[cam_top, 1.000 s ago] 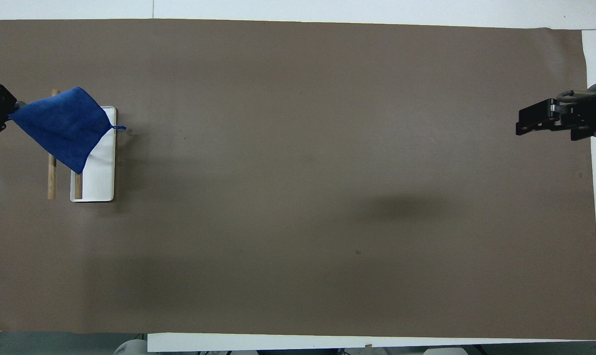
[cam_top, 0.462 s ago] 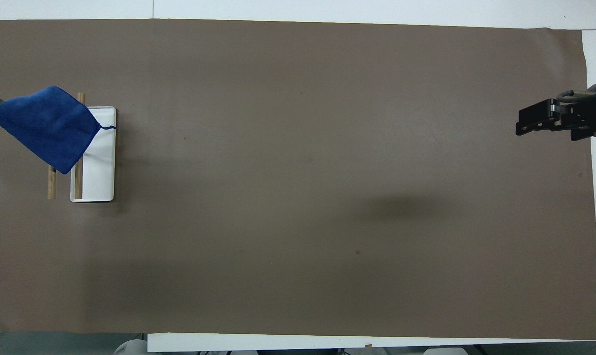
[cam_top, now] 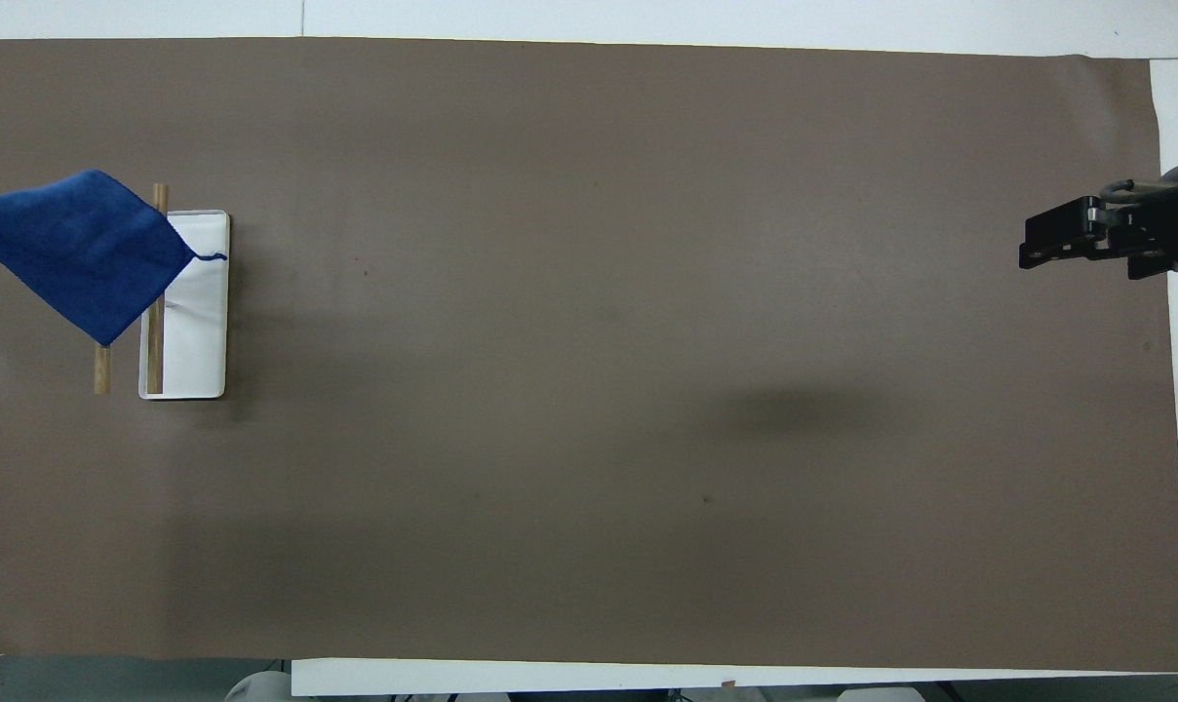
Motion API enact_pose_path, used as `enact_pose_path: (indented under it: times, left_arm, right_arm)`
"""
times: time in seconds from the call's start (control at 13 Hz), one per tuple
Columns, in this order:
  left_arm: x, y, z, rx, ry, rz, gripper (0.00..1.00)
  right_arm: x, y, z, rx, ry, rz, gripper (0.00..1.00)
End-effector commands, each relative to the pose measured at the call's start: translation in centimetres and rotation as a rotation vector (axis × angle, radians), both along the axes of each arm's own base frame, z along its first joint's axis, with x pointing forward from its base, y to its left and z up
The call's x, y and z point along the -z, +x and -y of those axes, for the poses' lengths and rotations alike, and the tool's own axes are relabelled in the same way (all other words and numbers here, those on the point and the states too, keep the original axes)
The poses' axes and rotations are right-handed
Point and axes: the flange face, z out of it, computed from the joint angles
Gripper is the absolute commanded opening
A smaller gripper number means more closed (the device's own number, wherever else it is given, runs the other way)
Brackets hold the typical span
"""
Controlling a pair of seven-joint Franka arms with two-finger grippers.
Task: Right arm passes towel to left arm to hang
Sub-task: 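Release the towel onto the rods and withdraw the left gripper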
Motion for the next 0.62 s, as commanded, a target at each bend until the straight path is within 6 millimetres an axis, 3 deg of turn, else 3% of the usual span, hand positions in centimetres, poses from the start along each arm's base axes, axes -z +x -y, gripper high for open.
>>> enact_pose_path:
  times: [0.0,0.31,0.54]
  left_arm:
    - [1.4,-0.8,-0.7,-0.084,-0.007,-0.007,0.02]
    - [2.4,-1.2,-0.4,-0.259,-0.084,-0.011,0.02]
    - [4.0,-3.0,-0.7,-0.284,-0.088,-0.044,0.02]
  right_arm:
    - [-0.1,-0.6,0.1,0.001,-0.018,-0.008,1.0]
    - [-0.2,-0.5,0.1,0.001,-0.019,-0.005,1.0]
    - [-0.2,-0.6,0.2,0.003,-0.018,-0.006,1.0]
